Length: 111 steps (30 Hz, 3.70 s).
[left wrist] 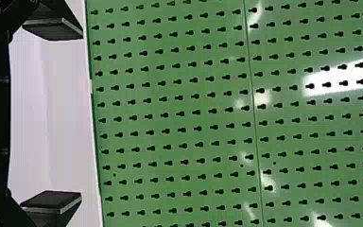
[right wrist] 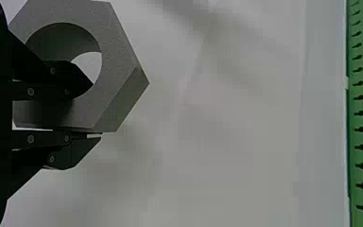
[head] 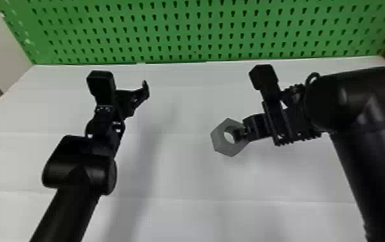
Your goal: Pick up the hex nut
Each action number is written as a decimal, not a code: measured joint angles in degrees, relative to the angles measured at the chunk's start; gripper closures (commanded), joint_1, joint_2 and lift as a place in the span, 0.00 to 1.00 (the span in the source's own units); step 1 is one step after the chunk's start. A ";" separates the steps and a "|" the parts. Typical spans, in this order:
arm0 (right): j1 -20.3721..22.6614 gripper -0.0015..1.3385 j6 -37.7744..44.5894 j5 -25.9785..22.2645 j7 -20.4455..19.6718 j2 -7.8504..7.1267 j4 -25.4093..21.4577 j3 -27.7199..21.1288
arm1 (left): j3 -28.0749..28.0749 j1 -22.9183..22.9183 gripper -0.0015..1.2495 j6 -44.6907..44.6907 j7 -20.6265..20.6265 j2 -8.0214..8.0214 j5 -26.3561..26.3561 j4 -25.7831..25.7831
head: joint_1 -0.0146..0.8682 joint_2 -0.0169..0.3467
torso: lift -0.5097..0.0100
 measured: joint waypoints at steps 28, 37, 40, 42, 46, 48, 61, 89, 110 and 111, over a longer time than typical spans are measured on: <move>13.22 0.79 -27.67 6.53 -0.09 1.81 -9.12 -15.83 | -0.61 0.64 0.07 -0.09 0.07 0.00 0.86 -0.09 | 0.91 0.46 | 0.81; 17.85 0.79 -42.89 9.16 -0.19 2.15 -9.20 -17.35 | -0.78 0.74 0.07 -0.29 0.07 0.00 0.96 -0.09 | 0.91 0.46 | 0.81; 19.58 0.79 -48.50 10.19 -0.36 2.15 -8.64 -17.95 | -0.79 0.78 0.07 -0.35 0.07 0.00 0.99 -0.09 | 0.91 0.46 | 0.81; 20.68 0.79 -51.89 10.32 -0.61 2.15 -7.97 -18.36 | -0.79 0.84 0.07 -0.38 0.06 0.00 1.06 -0.09 | 0.91 0.46 | 0.81; 22.32 0.79 -57.37 10.28 -1.20 2.15 -6.60 -18.76 | -0.84 0.91 0.07 -0.44 0.08 -0.01 1.18 -0.09 | 0.91 0.46 | 0.81; 23.12 0.79 -60.56 10.43 -1.64 2.15 -5.75 -18.85 | -0.90 0.91 0.07 -0.45 0.19 -0.04 1.26 -0.09 | 0.91 0.46 | 0.81; 26.49 0.80 -79.81 12.91 -4.32 2.15 0.25 -17.98 | -1.23 0.92 0.07 -0.45 0.44 -0.09 1.51 -0.09 | 0.91 0.46 | 0.81; 28.76 0.80 -89.49 14.88 -5.19 2.15 3.21 -15.92 | -1.16 1.24 0.07 -1.04 0.59 -0.62 1.98 -0.09 | 0.91 0.46 | 0.81; 28.68 0.80 -89.69 15.41 -5.58 2.15 3.21 -15.16 | -1.14 1.45 0.07 -1.06 0.59 -0.62 1.97 -0.09 | 0.91 0.46 | 0.81; 28.68 0.80 -89.69 15.45 -5.61 2.15 3.21 -15.13 | -1.13 1.45 0.07 -1.06 0.59 -0.62 1.96 -0.09 | 0.91 0.46 | 0.81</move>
